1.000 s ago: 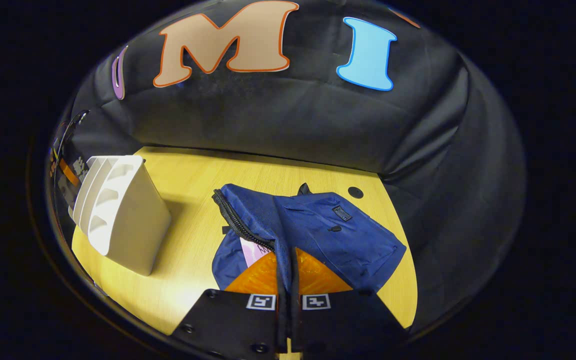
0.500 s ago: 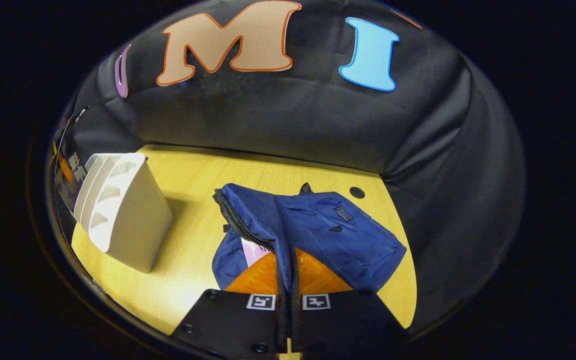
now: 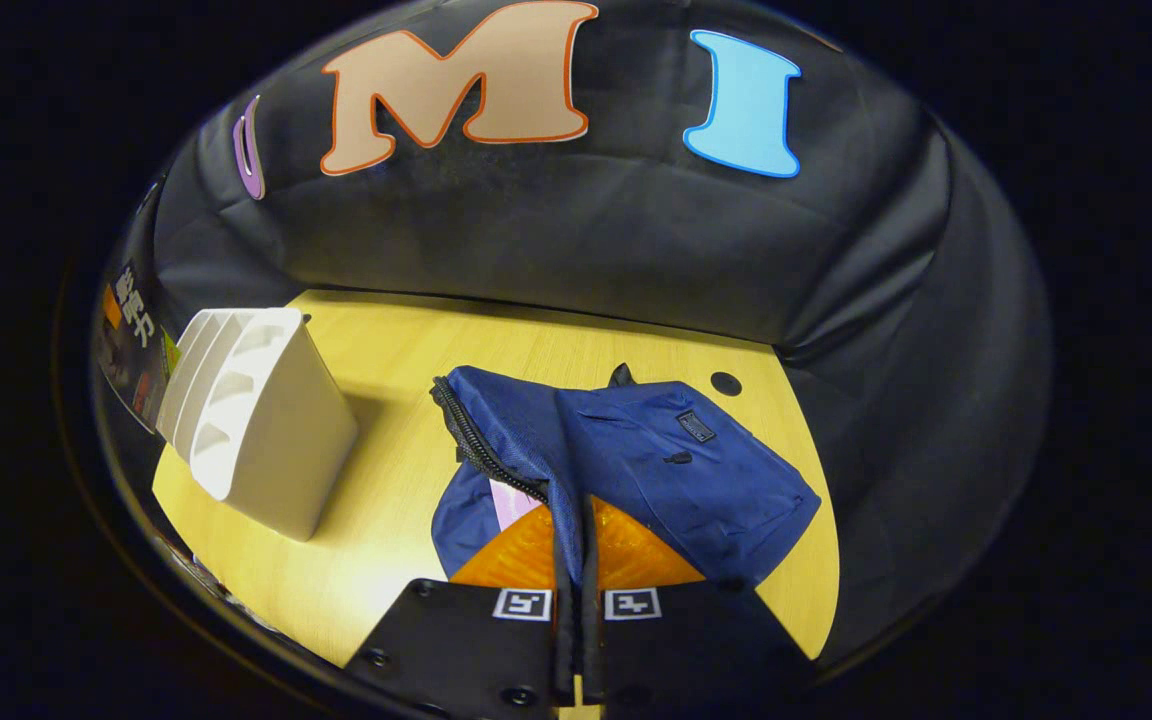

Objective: Open the schoolbag, grab two books from the bookshelf and put them into the schoolbag.

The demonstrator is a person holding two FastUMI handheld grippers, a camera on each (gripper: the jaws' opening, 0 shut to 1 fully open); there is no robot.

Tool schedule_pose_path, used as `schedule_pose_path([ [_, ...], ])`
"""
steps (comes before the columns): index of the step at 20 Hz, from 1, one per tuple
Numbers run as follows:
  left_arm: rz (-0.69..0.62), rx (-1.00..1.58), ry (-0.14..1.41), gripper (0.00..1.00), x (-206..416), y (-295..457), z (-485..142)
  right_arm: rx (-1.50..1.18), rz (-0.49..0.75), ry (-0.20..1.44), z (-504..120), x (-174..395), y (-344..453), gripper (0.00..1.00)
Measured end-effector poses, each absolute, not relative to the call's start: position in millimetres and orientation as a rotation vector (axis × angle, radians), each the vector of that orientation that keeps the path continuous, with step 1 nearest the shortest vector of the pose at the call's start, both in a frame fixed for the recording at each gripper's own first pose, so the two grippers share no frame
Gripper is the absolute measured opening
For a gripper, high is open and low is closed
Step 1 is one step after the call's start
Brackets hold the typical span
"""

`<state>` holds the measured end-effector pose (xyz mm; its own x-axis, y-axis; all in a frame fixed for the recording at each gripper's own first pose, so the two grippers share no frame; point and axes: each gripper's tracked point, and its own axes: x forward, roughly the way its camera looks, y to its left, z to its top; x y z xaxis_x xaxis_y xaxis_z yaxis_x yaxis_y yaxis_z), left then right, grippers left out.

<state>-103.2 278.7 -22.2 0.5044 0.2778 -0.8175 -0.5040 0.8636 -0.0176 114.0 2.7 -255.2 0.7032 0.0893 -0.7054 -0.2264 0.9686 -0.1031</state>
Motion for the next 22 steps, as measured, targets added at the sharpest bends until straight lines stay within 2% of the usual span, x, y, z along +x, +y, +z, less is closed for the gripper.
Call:
schedule_pose_path([
  [5,0.416,-0.334,0.781,0.35,-96,214,17,-0.186,0.224,0.764,-251,117,-1,0.04],
  [9,0.274,-0.467,0.664,0.34,-76,148,26,-0.168,0.251,0.759,-247,117,-6,0.06],
  [22,-0.125,-0.704,0.620,0.34,9,-41,-66,-0.152,0.280,0.747,-237,116,-17,0.04],
])
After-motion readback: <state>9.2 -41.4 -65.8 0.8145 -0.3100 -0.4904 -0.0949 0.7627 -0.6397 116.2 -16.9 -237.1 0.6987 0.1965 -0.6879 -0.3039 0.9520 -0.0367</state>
